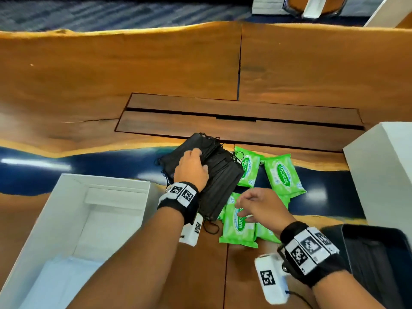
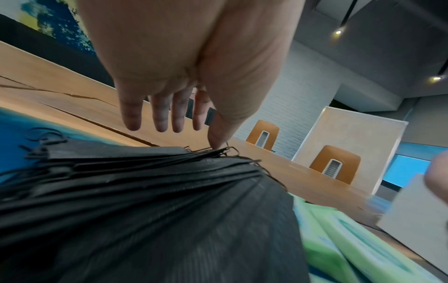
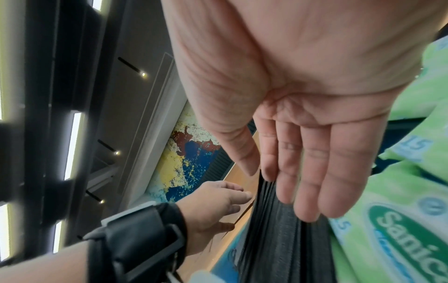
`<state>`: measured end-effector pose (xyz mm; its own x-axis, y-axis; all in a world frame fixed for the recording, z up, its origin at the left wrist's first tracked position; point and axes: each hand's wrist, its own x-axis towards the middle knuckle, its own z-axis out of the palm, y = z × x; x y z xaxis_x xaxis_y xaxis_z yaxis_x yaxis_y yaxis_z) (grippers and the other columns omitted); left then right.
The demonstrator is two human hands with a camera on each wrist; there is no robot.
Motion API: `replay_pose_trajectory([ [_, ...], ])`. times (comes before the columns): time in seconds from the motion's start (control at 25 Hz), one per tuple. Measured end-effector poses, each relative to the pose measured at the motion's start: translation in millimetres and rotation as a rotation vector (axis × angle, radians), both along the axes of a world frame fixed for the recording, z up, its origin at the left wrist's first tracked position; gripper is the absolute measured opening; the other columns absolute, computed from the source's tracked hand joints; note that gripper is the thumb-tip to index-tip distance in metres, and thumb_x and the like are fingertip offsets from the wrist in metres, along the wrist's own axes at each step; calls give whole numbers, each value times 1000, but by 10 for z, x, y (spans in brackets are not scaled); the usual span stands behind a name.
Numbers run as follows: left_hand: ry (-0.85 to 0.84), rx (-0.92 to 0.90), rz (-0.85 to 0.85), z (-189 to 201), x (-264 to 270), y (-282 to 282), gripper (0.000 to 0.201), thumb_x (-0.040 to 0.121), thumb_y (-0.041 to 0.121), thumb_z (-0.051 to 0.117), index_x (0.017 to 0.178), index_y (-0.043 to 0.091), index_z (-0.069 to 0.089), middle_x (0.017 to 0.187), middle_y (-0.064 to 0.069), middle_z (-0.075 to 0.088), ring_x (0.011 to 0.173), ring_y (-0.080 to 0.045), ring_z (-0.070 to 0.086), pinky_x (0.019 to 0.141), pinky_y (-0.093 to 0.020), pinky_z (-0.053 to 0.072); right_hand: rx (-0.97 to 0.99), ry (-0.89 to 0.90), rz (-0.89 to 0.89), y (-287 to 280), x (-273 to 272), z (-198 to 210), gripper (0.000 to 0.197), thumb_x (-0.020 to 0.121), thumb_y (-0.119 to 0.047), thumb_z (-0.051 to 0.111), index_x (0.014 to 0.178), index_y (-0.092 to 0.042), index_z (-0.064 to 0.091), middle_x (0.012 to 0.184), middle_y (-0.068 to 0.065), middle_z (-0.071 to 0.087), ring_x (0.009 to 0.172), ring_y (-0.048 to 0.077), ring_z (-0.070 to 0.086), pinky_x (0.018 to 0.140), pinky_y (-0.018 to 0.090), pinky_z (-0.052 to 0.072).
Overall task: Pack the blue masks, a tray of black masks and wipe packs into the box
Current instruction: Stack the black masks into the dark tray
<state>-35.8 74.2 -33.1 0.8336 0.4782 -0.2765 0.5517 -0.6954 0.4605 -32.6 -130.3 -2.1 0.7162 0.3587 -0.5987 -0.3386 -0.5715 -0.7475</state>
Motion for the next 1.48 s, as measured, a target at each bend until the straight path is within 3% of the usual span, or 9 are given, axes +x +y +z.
replay_pose_trajectory([
  [0.24,173,12,-22,-213,400,233,53,93,33,58,139,13,40,141,-11,47,129,-31,46,100,-47,44,141,38,-161,531,311,-109,5,90,-11,61,95,-9,63,93,11,70,83,21,71,75,35,58],
  [0.44,158,56,-38,-304,477,290,29,90,26,56,116,14,59,117,-13,65,111,-33,60,78,-37,44,190,24,-190,1028,546,-302,14,91,-3,59,102,-9,62,89,7,67,86,21,68,77,36,60],
  [0.6,140,106,-59,-359,486,330,21,96,27,53,103,12,65,107,-13,68,103,-33,62,69,-34,40,135,8,-138,1282,700,-462,37,90,0,59,126,-2,58,120,14,64,100,29,68,79,40,60],
  [0.72,102,109,-15,-351,461,350,22,98,26,49,99,12,67,101,-13,69,98,-33,63,66,-34,39,110,27,-104,1372,769,-535,42,91,1,56,133,-3,53,130,14,60,102,30,68,74,39,60],
  [0.96,41,28,111,-148,384,339,16,98,23,48,98,14,61,100,-13,68,95,-35,63,67,-34,42,111,22,-97,1425,772,-474,34,92,1,55,125,-6,58,108,6,66,90,25,70,78,43,60],
  [1.16,-81,-28,210,179,227,259,14,98,24,48,98,14,58,97,-12,66,93,-35,60,71,-35,42,200,-6,-116,1346,663,-349,33,92,-7,61,124,-9,56,112,7,68,95,23,70,75,40,61],
  [1.32,-203,-172,283,375,108,248,16,96,23,50,96,13,63,92,-9,66,90,-33,60,74,-36,47,284,-72,-172,1270,576,-258,31,88,-20,68,117,-12,58,112,7,67,100,20,67,73,38,61],
  [1.4,-297,-384,346,436,61,259,18,95,20,52,92,10,66,89,-9,68,90,-31,63,80,-39,53,324,-65,-202,1223,526,-208,46,79,-32,77,117,-17,55,114,2,67,101,17,67,80,41,60],
  [1.48,-341,-660,457,470,3,226,18,96,14,52,93,7,69,90,-9,71,88,-26,66,81,-32,57,385,-46,-225,1149,492,-154,66,64,-43,83,119,-20,54,114,-1,68,102,15,68,85,39,58],
])
